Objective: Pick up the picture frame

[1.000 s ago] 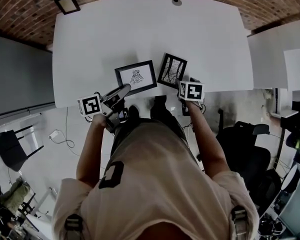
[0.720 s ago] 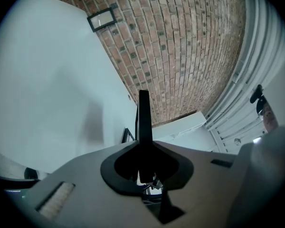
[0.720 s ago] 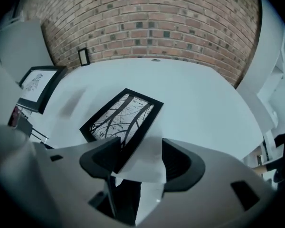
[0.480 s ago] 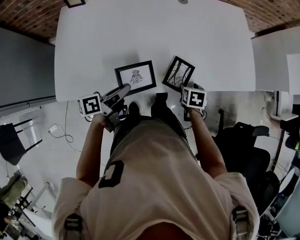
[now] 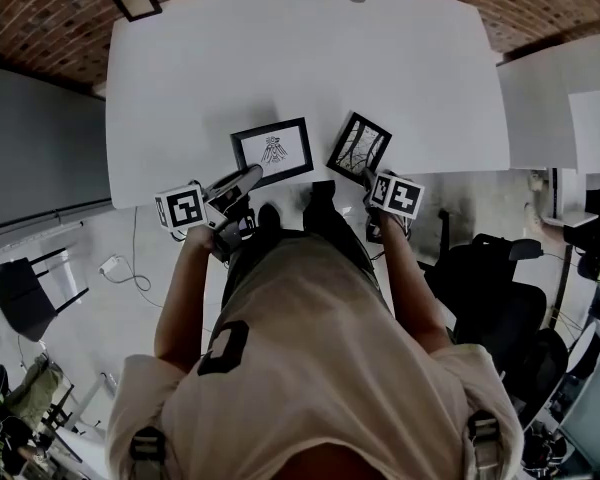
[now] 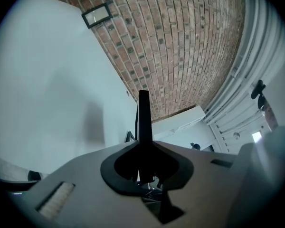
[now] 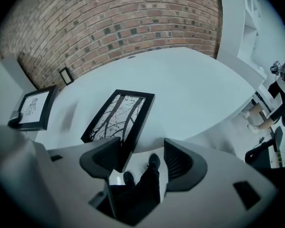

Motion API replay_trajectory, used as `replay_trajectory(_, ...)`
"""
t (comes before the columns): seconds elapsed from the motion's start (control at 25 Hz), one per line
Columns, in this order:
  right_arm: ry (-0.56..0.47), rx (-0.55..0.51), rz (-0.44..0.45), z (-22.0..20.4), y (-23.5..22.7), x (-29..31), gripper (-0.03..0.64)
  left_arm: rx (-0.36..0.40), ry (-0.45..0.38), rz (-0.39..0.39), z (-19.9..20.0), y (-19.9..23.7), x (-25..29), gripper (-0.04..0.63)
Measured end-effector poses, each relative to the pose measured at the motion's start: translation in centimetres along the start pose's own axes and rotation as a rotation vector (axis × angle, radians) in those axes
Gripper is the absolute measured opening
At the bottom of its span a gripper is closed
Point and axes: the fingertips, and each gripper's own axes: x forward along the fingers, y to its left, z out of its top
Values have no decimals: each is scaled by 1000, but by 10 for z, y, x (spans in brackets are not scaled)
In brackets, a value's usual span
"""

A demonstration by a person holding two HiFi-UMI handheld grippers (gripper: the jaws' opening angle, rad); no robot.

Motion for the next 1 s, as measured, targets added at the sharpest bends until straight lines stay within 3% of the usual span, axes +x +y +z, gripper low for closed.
replay_trajectory(0.2, -10, 35, -24, -7, -4, -5, 252, -9, -7, 8, -1, 4, -6, 35)
replay_trajectory(0.32, -16, 204, 21, -15, -6, -4, 252, -4, -4, 9, -1, 5, -8, 35)
replay_trajectory(0.48, 31, 479, 208, -28, 3, 3, 252, -1, 4, 7, 0, 6, -9, 35)
replay_trajectory(0.64, 66, 653, 455, -38, 19, 11, 252, -8, 6, 8, -1, 9, -11, 35)
replay_trajectory(0.8, 36, 754, 644, -38, 28, 18, 252, -10, 8, 12, 2, 12, -14, 35)
replay_trajectory(1.0, 48, 719, 733, -40, 48, 21, 252, -9, 18, 23, 6, 15, -19, 35)
